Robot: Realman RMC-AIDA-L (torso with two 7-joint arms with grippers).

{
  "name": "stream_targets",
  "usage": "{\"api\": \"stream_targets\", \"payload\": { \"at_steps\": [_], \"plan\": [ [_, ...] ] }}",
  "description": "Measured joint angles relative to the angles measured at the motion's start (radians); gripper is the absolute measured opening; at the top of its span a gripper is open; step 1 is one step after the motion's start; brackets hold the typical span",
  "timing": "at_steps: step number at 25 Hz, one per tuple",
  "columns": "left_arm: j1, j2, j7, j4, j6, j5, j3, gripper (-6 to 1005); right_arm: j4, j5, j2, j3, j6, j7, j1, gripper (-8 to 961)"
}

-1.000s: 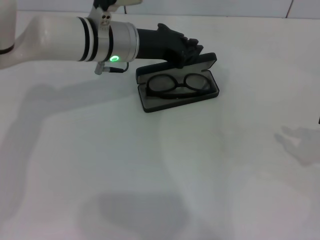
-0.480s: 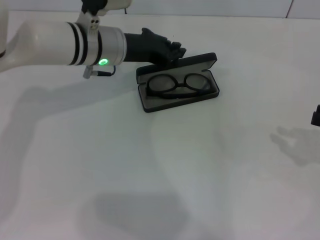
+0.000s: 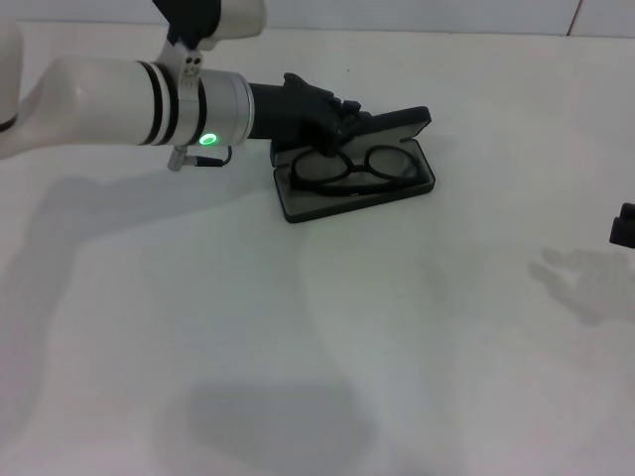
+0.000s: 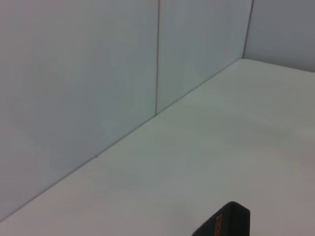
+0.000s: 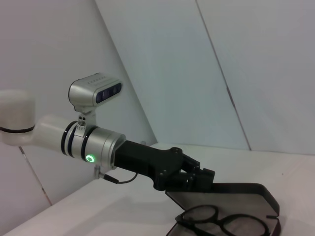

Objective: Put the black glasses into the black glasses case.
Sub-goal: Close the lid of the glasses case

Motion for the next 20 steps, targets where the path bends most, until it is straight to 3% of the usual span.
{"api": "stream_targets", "payload": {
  "at_steps": [20],
  "plan": [
    [0.026, -0.014, 0.002, -0.002, 0.115, 0.089, 0.006, 197, 0.028, 0.000, 0.002, 0.001, -0.017, -0.013, 0.000, 280]
  ]
}}
